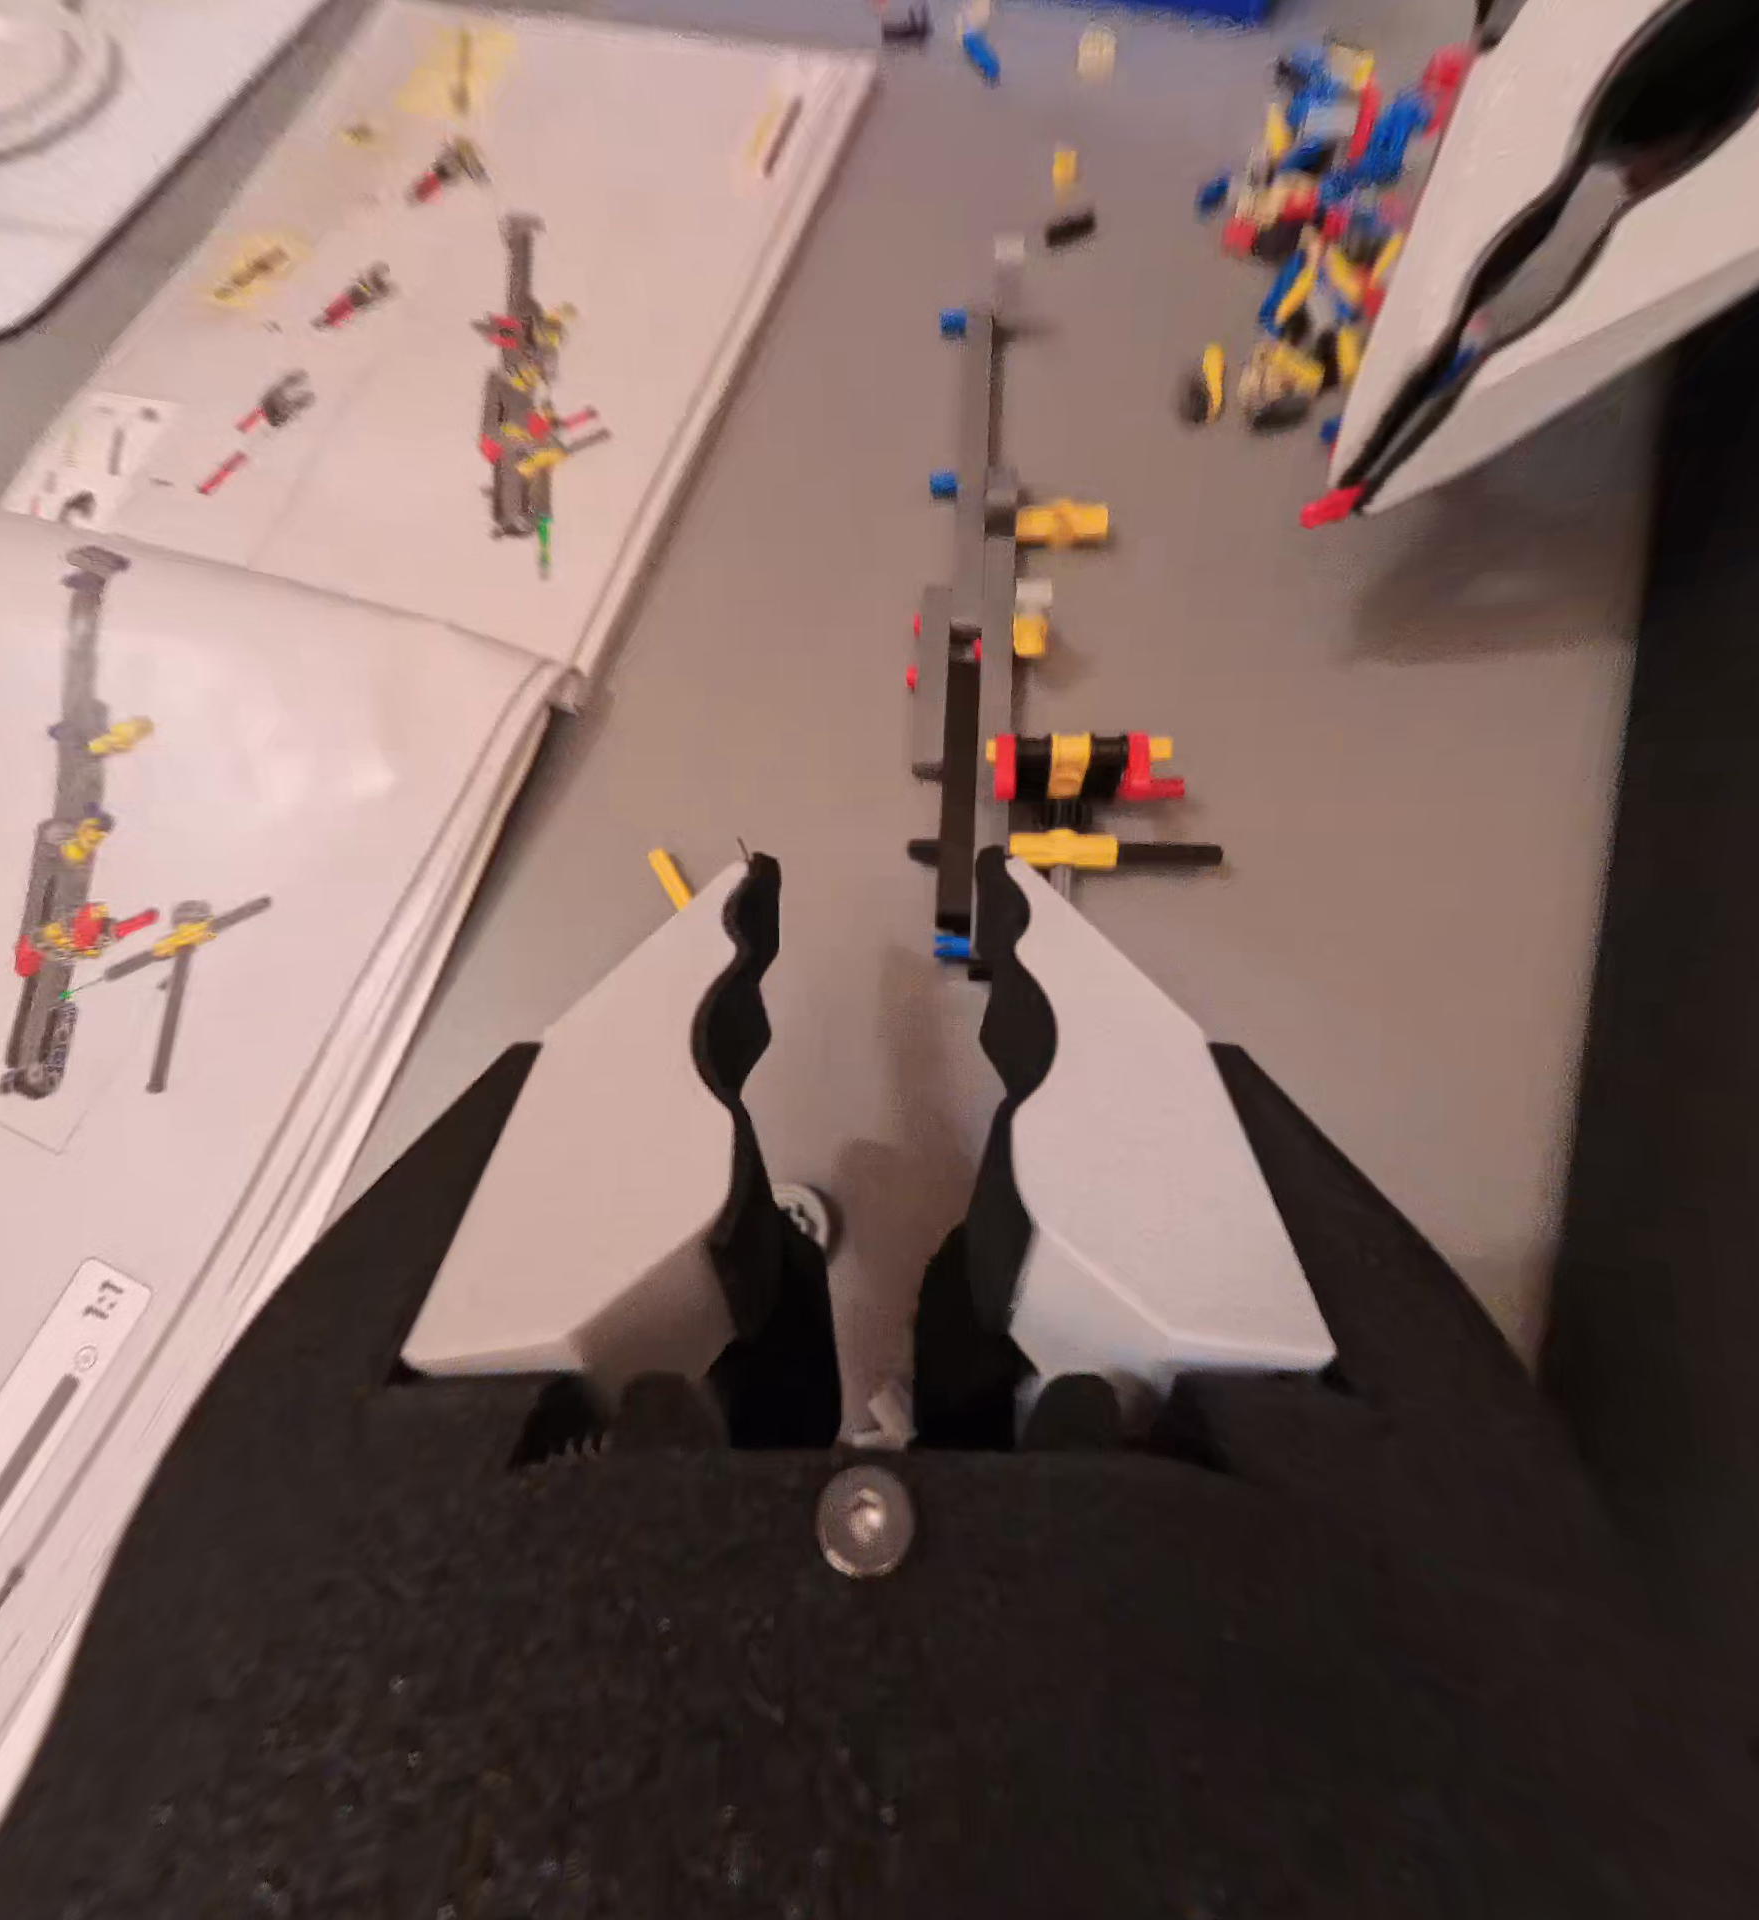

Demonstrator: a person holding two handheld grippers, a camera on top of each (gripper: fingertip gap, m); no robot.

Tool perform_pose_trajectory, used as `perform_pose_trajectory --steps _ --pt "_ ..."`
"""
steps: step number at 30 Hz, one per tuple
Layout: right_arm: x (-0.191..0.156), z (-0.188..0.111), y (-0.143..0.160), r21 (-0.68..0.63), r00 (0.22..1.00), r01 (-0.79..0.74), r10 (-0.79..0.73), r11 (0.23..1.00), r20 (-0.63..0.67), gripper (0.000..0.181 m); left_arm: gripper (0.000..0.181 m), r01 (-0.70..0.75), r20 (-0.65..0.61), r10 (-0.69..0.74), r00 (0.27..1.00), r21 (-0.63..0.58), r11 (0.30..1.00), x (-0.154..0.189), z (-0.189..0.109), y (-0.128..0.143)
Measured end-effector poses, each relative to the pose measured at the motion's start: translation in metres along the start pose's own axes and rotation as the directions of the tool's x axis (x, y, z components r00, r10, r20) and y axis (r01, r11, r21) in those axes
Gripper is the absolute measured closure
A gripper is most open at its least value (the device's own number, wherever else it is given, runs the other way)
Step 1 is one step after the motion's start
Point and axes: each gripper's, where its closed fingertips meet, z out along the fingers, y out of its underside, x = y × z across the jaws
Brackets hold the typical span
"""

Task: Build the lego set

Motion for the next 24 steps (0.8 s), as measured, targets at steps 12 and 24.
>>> perform_pose_trajectory --steps 12,24 --pt "0.002 0.027 0.008 -0.048 0.998 -0.063 0.064 0.997 0.01 0.162 0.133 -0.056 -0.134 0.04 0.99 -0.115 0.992 0.031 0.025 0.016" --pt "0.066 0.032 0.023 -0.089 0.935 -0.171 0.133 0.981 -0.328 0.167 0.152 -0.044 -0.088 0.032 0.996 -0.141 0.989 0.025 0.027 0.027"
